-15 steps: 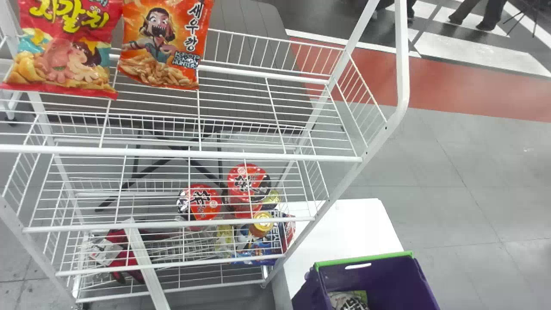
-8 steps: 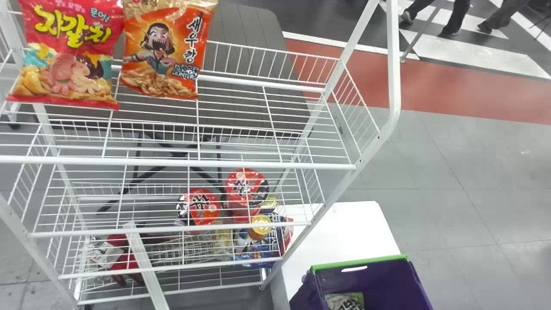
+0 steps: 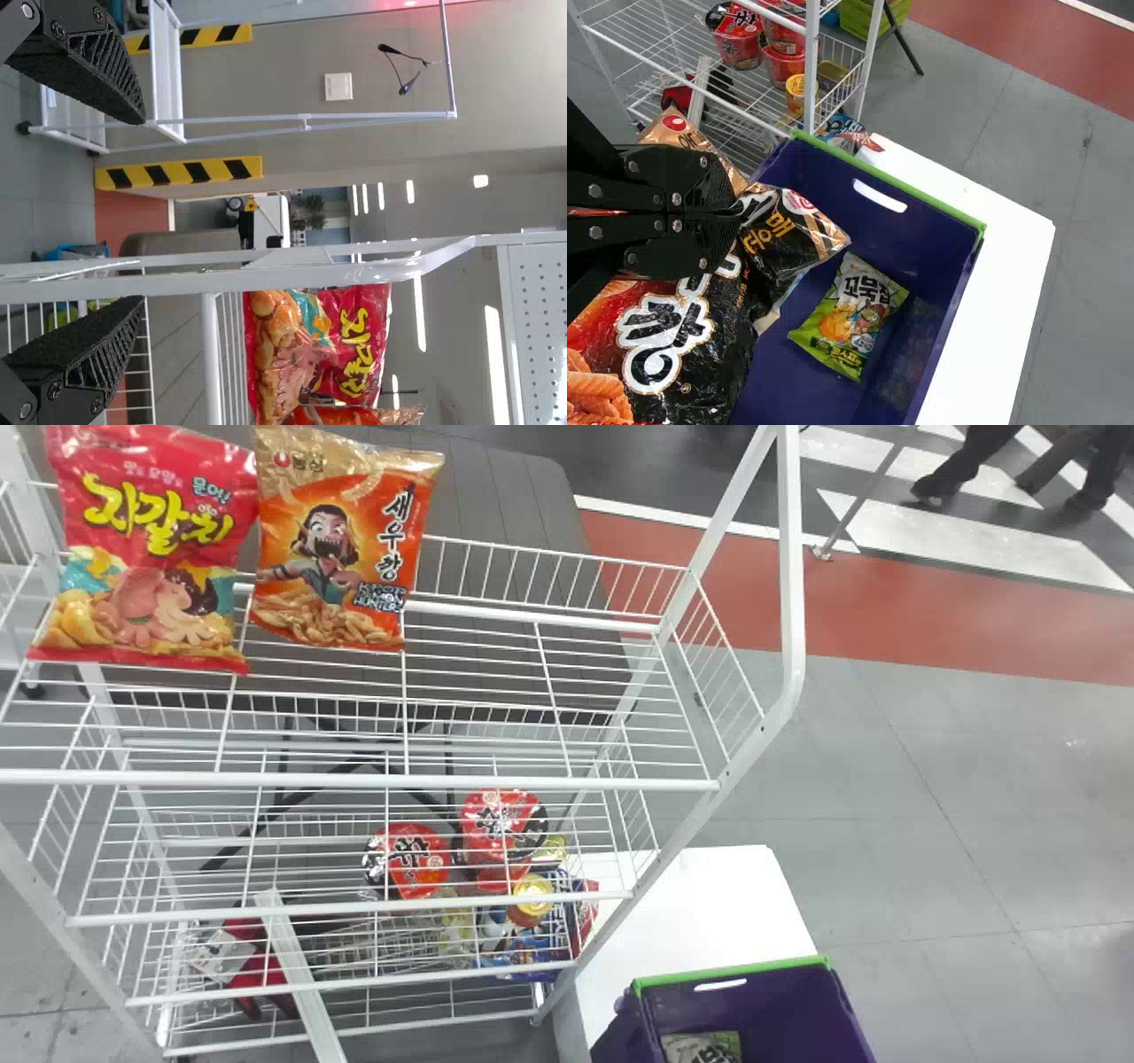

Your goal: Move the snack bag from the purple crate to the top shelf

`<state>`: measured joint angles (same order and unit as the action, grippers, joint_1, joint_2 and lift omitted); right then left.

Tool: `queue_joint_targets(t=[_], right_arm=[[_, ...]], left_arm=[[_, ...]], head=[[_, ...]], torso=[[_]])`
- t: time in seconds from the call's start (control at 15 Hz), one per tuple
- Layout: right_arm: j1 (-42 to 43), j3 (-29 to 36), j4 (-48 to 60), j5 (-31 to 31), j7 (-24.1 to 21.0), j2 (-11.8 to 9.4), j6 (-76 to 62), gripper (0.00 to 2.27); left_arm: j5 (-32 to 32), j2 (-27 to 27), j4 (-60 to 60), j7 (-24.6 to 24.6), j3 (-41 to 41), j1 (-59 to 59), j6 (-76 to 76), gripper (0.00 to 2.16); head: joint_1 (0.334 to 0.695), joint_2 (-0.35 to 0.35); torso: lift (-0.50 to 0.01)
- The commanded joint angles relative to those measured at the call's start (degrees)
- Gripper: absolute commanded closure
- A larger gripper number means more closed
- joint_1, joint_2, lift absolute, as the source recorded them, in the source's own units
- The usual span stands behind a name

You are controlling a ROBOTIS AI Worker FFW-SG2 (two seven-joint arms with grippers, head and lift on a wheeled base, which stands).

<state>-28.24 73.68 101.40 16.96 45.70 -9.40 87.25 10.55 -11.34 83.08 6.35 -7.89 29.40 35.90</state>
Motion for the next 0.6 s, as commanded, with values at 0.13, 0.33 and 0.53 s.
queue_joint_targets(t=[0.13, 0.33, 0.53], right_arm=[[-0.67, 0.59, 0.73, 0.26, 0.27, 0.35, 0.08, 2.1], [-0.85, 0.67, 0.64, 0.26, 0.27, 0.26, -0.27, 2.1], [-0.85, 0.41, 0.64, 0.35, 0.27, 0.08, -0.27, 2.1]], left_arm=[[-0.01, 0.09, 0.06, 0.07, 0.5, 0.05, 0.0, 0.1], [-0.1, 0.18, 0.06, -0.02, 0.59, 0.31, 0.0, 0.1], [-0.27, 0.26, 0.06, -0.02, 0.68, 0.92, 0.18, 0.1]], head=[[0.695, -0.35], [0.695, -0.35], [0.695, -0.35]], torso=[[-0.037], [-0.025], [-0.013]])
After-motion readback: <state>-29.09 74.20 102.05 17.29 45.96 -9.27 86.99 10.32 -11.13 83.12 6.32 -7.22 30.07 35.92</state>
